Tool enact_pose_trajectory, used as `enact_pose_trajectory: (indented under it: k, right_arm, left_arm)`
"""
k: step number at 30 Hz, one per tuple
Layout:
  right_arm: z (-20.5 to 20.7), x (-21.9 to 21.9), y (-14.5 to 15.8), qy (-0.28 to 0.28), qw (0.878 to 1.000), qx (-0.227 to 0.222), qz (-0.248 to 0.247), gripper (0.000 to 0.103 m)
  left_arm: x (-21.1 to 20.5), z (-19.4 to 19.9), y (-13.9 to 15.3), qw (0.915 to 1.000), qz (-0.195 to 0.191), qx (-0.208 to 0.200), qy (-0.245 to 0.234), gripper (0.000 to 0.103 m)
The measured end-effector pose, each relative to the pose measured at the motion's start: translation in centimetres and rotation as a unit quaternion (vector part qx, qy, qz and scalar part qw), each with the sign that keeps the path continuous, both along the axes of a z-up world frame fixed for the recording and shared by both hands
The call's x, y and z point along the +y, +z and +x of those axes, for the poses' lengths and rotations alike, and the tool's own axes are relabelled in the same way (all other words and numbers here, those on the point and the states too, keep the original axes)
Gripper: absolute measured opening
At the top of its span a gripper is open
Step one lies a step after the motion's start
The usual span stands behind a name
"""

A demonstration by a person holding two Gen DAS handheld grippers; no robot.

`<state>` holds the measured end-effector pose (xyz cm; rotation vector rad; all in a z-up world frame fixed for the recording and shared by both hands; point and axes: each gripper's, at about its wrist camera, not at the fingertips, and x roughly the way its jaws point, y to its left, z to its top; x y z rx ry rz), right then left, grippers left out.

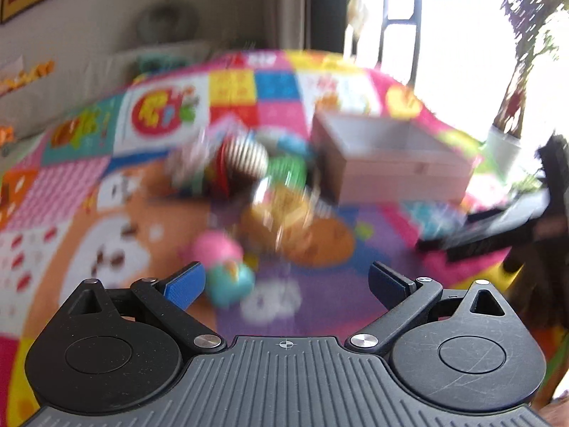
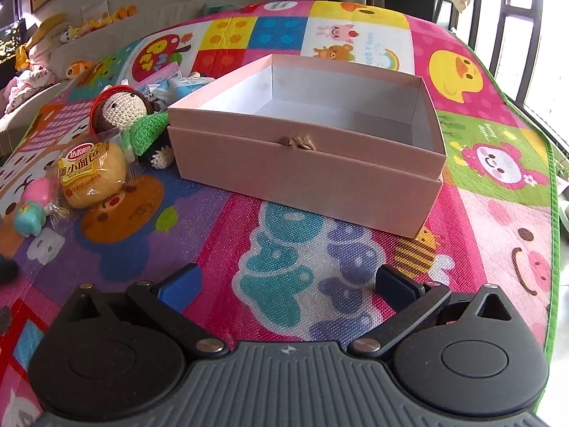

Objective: Organize objects
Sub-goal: 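Grasp the packaged bread roll with left tool while right tool grasps pink pig toy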

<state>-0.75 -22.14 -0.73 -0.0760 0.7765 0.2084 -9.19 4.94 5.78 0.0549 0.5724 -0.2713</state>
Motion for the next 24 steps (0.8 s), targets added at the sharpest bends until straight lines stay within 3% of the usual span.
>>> enact_pose_trajectory:
  k: [4, 10, 13, 15, 17, 24]
  right_arm:
    - [0.0, 0.1, 0.0, -0.001, 1.0, 0.001, -0.001, 0.103]
    - [-0.2, 0.0, 0.1, 0.005, 1.0, 0.001, -0.002, 0.103]
    - [-0.5, 0.1, 0.2, 0.003, 1.0, 0.004, -0.002, 0.103]
    - [-0.7, 0.4, 0.4, 0.004, 1.0, 0.01, 0.0, 0.103]
    - [-1.1, 1.1, 0.7, 0.014, 1.0, 0.011, 0.01, 0.103]
    - [-2.6, 7.7, 4.1, 0.099, 0.994, -0.019, 0.036, 0.103]
  left_arm:
    - [-1.2, 2.9, 2.0, 0.997, 0.039, -0.053, -0.041, 0.101]
    - [-2.2, 10.7, -1.1, 0.9966, 0.032, 0.052, -0.056, 0.1]
    - [-2.8, 12.0, -2.8, 0.9947, 0.057, 0.07, -0.049, 0.087]
    - [-2.3, 11.6, -2.8, 0.9955, 0.04, 0.069, -0.051, 0.08]
    - [-1.0, 10.8, -2.2, 0.9969, 0.014, 0.062, -0.046, 0.057]
    - [5.4, 7.4, 2.0, 0.9976, -0.061, 0.029, 0.013, 0.056]
